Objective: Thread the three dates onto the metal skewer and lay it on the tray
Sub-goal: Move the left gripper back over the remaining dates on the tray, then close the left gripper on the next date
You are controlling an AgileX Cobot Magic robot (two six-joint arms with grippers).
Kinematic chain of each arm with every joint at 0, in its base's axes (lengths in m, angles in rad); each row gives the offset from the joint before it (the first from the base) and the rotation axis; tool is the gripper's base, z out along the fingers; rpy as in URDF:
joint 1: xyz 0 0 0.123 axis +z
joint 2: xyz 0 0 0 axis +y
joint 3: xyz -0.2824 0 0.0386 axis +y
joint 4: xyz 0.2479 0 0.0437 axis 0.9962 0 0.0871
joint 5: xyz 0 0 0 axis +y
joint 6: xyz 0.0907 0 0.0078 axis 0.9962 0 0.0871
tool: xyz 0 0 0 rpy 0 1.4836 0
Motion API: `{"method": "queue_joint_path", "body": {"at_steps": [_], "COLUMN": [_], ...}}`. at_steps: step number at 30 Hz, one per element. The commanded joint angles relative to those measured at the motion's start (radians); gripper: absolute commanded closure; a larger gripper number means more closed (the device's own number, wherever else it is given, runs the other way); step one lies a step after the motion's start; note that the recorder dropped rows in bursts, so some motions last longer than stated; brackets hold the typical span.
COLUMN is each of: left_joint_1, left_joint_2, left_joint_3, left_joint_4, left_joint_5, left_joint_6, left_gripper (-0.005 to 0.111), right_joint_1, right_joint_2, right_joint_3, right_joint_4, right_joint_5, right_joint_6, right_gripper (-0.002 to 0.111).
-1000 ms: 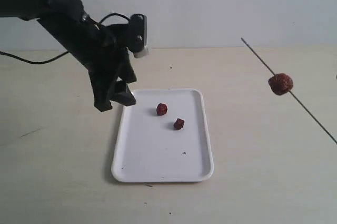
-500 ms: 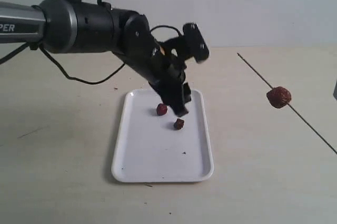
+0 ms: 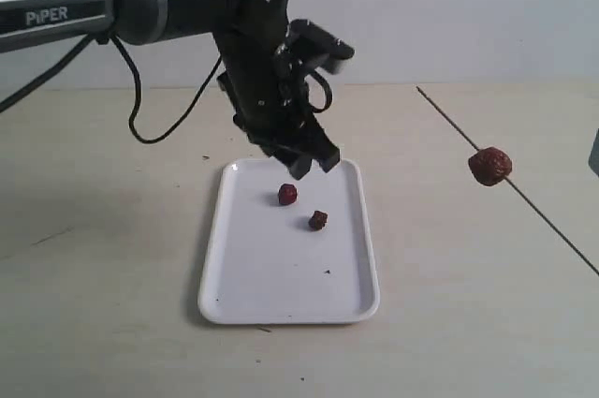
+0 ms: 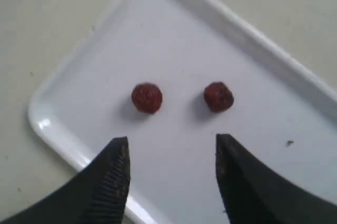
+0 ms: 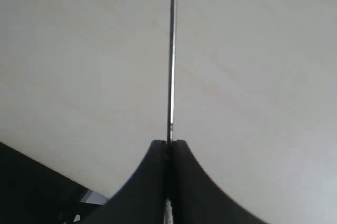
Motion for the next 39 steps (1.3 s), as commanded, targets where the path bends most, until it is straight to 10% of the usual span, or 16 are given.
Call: {"method": "queue_joint_path", "body": {"at_steps": [1, 27, 39], "left_joint_1": [0.002, -0.017, 0.012], "left_joint_2": [0.052, 0.095, 0.146], "left_joint_3": [-0.012, -0.012, -0.010], "left_joint_4": [0.001, -0.199, -0.292], "left_joint_5": [0.101, -0.012, -0.155], "left_joint_6": [-0.061, 1.173, 1.288], "left_gripper": [0.057, 0.057, 0.057], "right_joint_1": [0.001, 0.001, 0.001], "right_joint_2": [-0.003, -0.003, -0.003], "right_joint_3": [0.003, 0.003, 0.004], "right_joint_4": [0.012, 0.016, 0.030], "right_joint_5": [-0.016, -0.003, 0.014], "right_joint_6": [-0.010, -0.029, -0.029], "right_gripper": [0.108, 0.108, 0.108]}}
